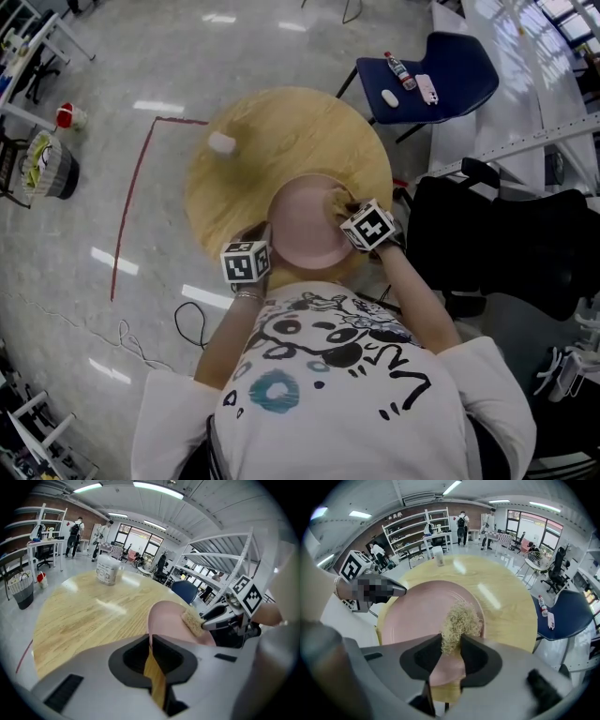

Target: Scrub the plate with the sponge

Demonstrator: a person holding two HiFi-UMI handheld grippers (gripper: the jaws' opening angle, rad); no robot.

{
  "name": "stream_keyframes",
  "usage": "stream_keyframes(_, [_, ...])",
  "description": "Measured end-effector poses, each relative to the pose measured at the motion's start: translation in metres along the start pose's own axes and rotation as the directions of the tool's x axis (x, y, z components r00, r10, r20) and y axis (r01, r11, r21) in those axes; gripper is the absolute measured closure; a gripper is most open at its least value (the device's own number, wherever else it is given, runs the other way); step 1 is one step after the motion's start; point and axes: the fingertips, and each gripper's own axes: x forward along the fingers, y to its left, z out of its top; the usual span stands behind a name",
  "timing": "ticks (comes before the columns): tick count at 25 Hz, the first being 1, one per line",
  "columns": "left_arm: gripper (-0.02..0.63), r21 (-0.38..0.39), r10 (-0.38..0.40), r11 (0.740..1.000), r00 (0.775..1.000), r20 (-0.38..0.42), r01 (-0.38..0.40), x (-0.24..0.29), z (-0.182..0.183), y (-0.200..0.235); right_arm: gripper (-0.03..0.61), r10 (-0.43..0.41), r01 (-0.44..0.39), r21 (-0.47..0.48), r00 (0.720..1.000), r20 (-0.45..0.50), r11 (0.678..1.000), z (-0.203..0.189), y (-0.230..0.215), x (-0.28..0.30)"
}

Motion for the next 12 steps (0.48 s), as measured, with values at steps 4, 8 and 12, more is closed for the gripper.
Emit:
stream_keyframes(4, [0.581,-0.01,0.014,1.0,1.0,0.004,-0.014,-0.001,0.001,0.002,0.449,0.03,-0.029,0.005,0.999,-0.03,1.0,-0.021,0.016,-0.009])
stream_keyframes(8, [0.583,-0.03,0.02,0.999,1.0,0.01,-0.02,-0.002,0.001,0.003,0.449,0.079,-0.079,0.006,0.996,-0.05,0.997,-0.034,0.039,-0.014])
stream_keyframes(12, [0.583,-0.051,0.024,0.998,1.0,0.004,-0.023,-0.002,0.0,0.003,0.449,0.114,-0.118,-0.055,0.991,-0.065,0.991,-0.038,0.068,-0.01])
